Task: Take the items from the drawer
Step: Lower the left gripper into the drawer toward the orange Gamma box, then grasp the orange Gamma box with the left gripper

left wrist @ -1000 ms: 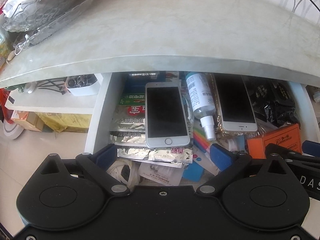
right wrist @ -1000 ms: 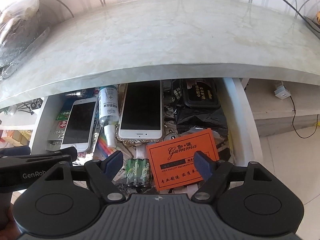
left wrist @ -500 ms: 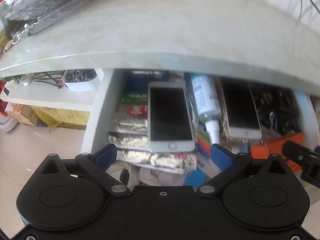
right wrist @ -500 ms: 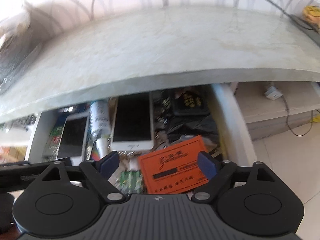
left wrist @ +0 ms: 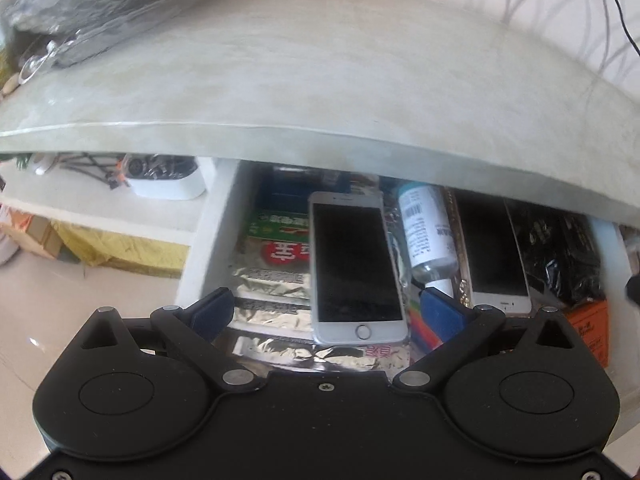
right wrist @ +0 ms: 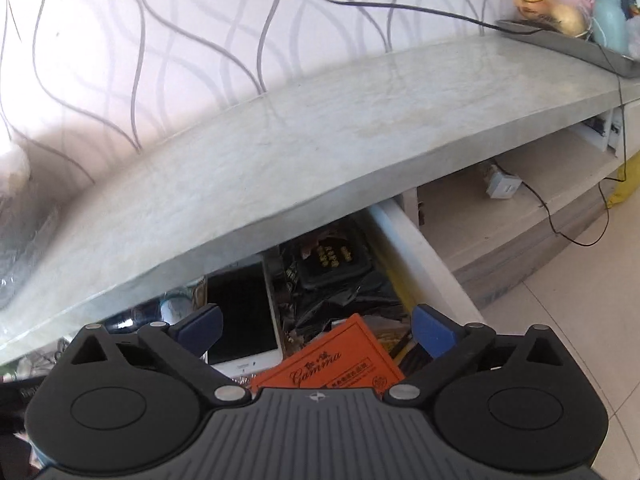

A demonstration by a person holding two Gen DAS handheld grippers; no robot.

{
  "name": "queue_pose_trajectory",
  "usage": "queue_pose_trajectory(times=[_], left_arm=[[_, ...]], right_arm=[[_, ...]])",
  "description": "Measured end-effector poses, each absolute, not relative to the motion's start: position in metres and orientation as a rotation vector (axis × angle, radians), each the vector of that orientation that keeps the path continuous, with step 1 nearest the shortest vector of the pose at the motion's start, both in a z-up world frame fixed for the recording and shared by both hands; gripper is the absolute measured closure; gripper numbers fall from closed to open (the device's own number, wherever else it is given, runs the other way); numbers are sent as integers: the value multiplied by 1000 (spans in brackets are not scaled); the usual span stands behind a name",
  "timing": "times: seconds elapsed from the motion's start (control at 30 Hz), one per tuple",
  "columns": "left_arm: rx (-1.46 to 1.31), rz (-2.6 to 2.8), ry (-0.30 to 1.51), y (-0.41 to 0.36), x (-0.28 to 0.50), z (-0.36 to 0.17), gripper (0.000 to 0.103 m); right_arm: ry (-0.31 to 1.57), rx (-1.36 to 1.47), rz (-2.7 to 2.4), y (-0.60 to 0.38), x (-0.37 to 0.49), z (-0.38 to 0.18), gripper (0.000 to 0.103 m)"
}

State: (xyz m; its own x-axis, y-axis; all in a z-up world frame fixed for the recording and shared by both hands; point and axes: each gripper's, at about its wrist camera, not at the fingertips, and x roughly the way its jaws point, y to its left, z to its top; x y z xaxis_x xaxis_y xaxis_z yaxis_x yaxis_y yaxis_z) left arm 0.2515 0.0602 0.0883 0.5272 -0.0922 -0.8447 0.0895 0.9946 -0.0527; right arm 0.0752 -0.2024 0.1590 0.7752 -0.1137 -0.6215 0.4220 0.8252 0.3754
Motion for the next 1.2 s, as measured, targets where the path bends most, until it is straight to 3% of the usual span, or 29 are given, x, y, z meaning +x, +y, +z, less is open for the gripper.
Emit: queue_pose_trajectory(times=[0.63, 0.77, 0.93, 1.2], left_arm=[[65, -451, 922, 7, 231, 90, 2], [208, -777, 884, -28, 222, 90, 2], [592, -1105, 759, -68, 216, 87, 2], [699, -1224, 901, -131, 211, 78, 2]], right_arm=[[462, 771, -406, -233, 52, 144, 0], [429, 793, -445, -240, 45, 144, 0], [429, 814, -436, -248, 40, 142, 0], [420, 874, -459, -268, 28, 136, 0]])
